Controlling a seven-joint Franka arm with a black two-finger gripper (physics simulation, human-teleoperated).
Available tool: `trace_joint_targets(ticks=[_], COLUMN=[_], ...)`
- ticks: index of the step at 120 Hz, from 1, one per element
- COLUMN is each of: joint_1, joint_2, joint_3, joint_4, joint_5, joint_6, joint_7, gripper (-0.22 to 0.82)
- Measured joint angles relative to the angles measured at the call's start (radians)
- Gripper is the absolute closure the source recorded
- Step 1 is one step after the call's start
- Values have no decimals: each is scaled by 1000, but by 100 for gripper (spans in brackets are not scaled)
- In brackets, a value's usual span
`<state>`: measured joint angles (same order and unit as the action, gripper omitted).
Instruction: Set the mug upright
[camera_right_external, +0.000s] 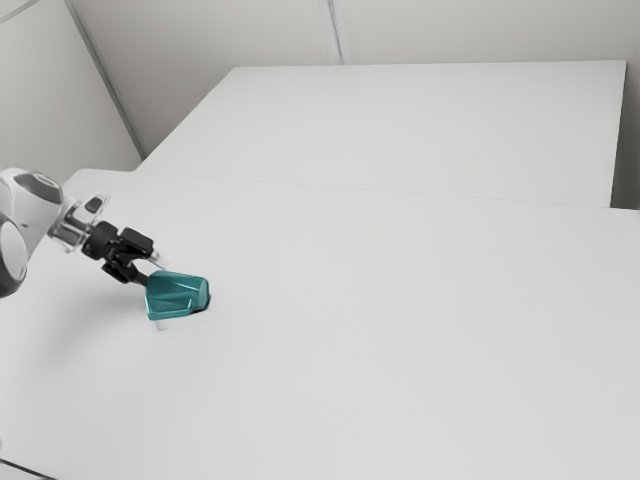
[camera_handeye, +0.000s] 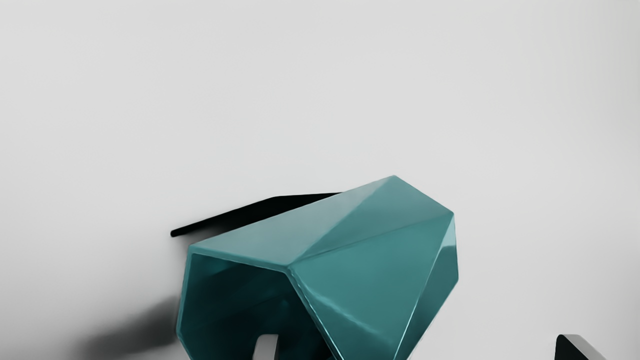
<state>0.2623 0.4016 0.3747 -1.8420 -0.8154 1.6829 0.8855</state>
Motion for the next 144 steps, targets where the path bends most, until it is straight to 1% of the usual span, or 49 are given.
trace_joint_targets(ticks=[32, 37, 48, 55, 76, 89, 100, 112, 129, 144], joint_1=[0, 0, -1, -1, -6, -8, -11, -17, -24, -40], joint_2=[4, 4, 4, 4, 3, 2, -4, -13, -25, -47], joint_3=[-7, -8, -17, -24, -49, -55, -69, -81, -101, -106], joint_4=[-44, -47, -49, -50, -49, -48, -40, -33, -29, -29], joint_5=[-48, -54, -66, -72, -92, -99, -101, -101, -99, -93], joint_6=[0, 0, 0, 1, 3, 4, 4, 4, 7, 11], joint_7=[37, 41, 50, 56, 73, 82, 88, 94, 100, 103], gripper=[0, 2, 11, 20, 52, 64, 70, 74, 75, 76])
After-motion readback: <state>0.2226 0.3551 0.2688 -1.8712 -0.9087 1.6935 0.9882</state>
